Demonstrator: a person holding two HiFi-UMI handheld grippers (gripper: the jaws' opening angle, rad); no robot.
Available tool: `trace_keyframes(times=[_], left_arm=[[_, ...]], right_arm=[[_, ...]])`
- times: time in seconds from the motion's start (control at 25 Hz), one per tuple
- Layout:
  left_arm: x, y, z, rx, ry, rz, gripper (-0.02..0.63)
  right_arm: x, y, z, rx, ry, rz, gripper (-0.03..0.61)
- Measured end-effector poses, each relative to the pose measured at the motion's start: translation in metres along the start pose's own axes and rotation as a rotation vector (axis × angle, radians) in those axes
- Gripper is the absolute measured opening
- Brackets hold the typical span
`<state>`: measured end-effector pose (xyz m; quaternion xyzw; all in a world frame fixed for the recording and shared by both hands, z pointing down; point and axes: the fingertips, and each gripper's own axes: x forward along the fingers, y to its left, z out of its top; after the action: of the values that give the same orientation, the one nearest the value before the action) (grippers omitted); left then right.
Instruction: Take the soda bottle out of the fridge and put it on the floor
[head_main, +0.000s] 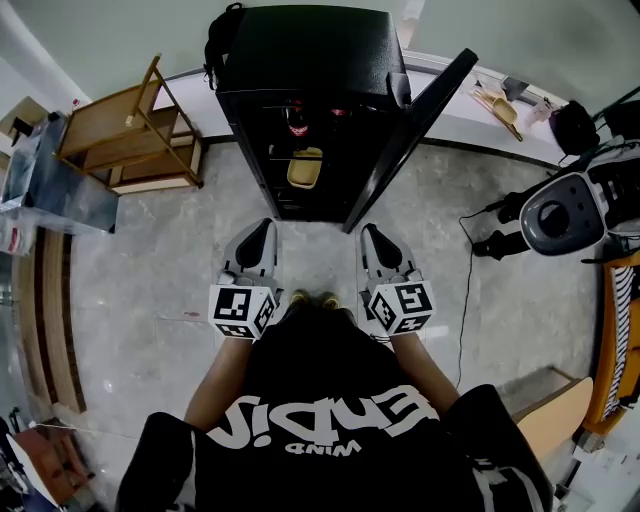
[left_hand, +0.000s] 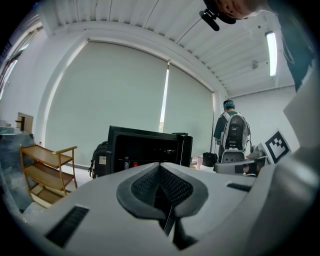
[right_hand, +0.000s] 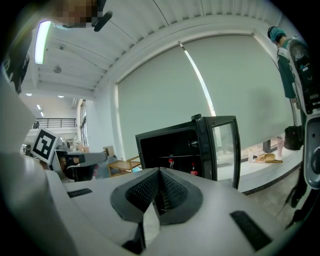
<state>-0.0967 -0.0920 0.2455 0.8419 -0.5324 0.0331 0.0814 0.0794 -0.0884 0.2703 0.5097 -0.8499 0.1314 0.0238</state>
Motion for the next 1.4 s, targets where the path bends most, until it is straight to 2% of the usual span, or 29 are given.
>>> trace_keyframes(times=[0.48,0.84,1.2,1.4], left_arm=[[0.039,0.031,-0.008,0.034,0.014,-0.077,0.008],[0.055,0.044,-0.015,0.021,0.031,-0.078,0.006],[0.075,0.046,-0.046,0.027,0.018,-0.066,0.008],[0.087,0.040,-0.068,0.052,0.003,-0.069,0.008]], right_arm=[[0.040,0.006,-0.015,0.032,-0.004,-0.046,0.025],[0.057,0.003,-0.019,0.027,0.015,-0.040,0.025],[0.069,-0.009,-0.030,0.011,-0.025,-0.020,0.025],[0.076,-0.022,-0.052,0.006,-0.050,-0.010,0.025]])
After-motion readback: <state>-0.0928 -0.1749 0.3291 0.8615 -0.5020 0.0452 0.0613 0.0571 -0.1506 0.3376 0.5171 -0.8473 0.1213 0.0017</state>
